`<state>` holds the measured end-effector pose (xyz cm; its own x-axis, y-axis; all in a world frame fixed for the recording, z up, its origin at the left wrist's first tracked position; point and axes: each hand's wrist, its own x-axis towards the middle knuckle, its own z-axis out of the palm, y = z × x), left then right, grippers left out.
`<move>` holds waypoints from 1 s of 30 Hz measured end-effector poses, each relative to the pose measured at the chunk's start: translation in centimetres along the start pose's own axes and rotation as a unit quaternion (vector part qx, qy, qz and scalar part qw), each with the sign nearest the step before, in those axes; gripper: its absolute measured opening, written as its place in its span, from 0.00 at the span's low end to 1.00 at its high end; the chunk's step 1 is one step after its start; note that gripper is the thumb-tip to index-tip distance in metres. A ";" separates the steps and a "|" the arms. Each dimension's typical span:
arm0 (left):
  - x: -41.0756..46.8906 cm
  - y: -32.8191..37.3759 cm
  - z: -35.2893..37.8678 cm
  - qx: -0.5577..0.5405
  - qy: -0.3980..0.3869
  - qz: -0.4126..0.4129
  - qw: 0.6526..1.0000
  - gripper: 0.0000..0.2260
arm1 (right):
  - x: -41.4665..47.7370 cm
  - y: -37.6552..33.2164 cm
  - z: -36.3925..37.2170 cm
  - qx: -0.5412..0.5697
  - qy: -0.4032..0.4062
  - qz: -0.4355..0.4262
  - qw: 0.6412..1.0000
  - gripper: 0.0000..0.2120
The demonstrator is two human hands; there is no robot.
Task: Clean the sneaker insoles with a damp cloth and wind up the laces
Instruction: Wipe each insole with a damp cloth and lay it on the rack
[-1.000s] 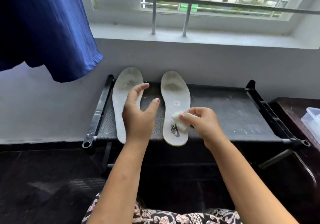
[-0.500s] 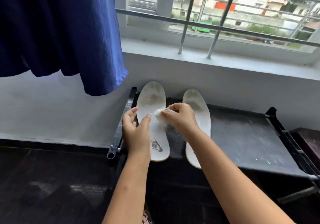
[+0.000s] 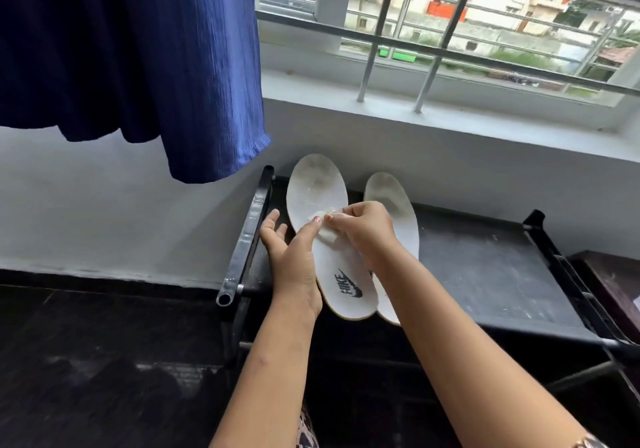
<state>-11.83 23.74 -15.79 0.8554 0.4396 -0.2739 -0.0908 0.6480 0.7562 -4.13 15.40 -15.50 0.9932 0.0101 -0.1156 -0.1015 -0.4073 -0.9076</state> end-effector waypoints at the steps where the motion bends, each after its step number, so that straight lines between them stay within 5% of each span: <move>1: -0.1 -0.3 0.2 -0.009 -0.014 -0.007 1.000 0.28 | -0.4 0.0 -0.8 0.003 -0.001 -0.005 1.000 0.13; 6: -1.6 -1.6 1.7 -0.043 -0.111 -0.100 0.988 0.24 | -4.1 0.9 -6.8 0.026 -0.017 -0.023 0.999 0.16; 9: -3.1 -2.3 2.8 -0.063 -0.177 -0.153 0.970 0.24 | -7.1 1.8 -11.4 -0.050 -0.057 -0.038 0.996 0.17; 13: -4.4 -3.8 3.7 -0.086 -0.253 -0.164 0.950 0.26 | -10.1 3.7 -15.8 -0.088 -0.111 -0.058 0.988 0.08; 17: -5.4 -5.6 4.4 -0.059 -0.274 -0.178 0.943 0.29 | -10.9 5.6 -17.5 -0.079 -0.102 -0.052 0.990 0.12; 24: -5.5 -7.7 5.5 -0.100 -0.324 -0.230 0.912 0.35 | -9.7 6.1 -19.7 -0.086 -0.134 -0.032 0.987 0.04; 30: -5.0 -8.3 5.4 -0.149 -0.338 -0.224 0.902 0.27 | -9.1 5.8 -19.7 -0.089 -0.149 -0.035 0.984 0.04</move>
<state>-12.63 12.79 -17.49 0.9469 -0.3213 -0.0109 0.2934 0.8497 0.4382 -12.67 -5.05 -11.80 0.9343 0.3001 -0.1926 0.0046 -0.5501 -0.8351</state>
